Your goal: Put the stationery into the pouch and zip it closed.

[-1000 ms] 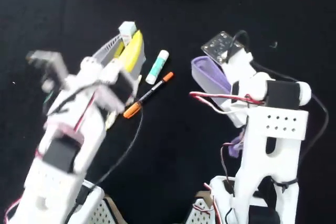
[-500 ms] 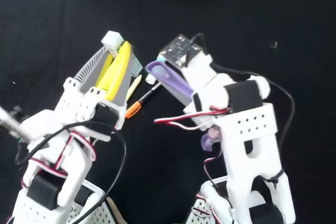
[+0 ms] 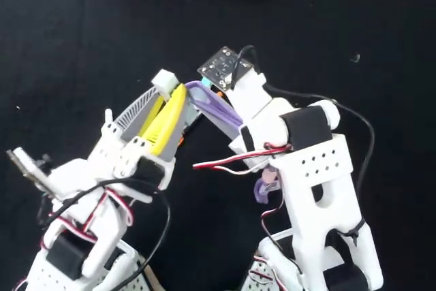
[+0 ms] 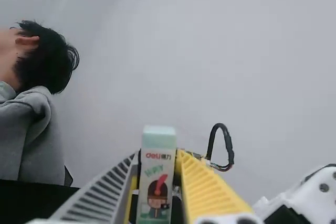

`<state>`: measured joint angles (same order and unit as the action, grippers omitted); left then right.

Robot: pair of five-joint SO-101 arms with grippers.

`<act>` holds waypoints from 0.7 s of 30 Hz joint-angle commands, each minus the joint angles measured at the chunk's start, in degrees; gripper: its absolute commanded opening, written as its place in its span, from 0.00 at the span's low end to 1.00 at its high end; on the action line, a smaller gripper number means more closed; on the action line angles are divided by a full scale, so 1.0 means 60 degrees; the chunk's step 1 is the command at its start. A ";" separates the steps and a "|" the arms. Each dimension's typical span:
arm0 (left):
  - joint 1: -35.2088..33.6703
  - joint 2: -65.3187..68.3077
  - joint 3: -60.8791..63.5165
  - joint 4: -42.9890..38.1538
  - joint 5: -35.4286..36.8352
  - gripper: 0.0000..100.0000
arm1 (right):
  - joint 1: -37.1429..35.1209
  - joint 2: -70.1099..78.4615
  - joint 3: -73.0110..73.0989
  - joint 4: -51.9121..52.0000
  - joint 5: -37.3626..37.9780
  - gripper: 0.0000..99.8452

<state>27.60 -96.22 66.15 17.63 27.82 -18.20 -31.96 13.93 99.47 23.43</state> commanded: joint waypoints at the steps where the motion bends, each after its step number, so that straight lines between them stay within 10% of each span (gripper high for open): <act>1: 0.0095 0.0029 0.0769 -0.1289 -0.0615 0.03 | -0.0190 -0.0095 -0.0418 0.0293 -0.0103 0.01; 7: 0.0095 0.0674 0.2103 -0.3678 -0.1319 0.03 | -0.0190 -0.0095 -0.0403 0.0293 -0.0103 0.01; 21: -0.0886 0.3853 0.0740 -0.3810 -0.0733 0.03 | -0.0190 -0.0095 -0.0344 0.0293 -0.0103 0.01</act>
<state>23.30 -76.70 73.89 -4.44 21.67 -18.64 -31.96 13.93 99.47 23.34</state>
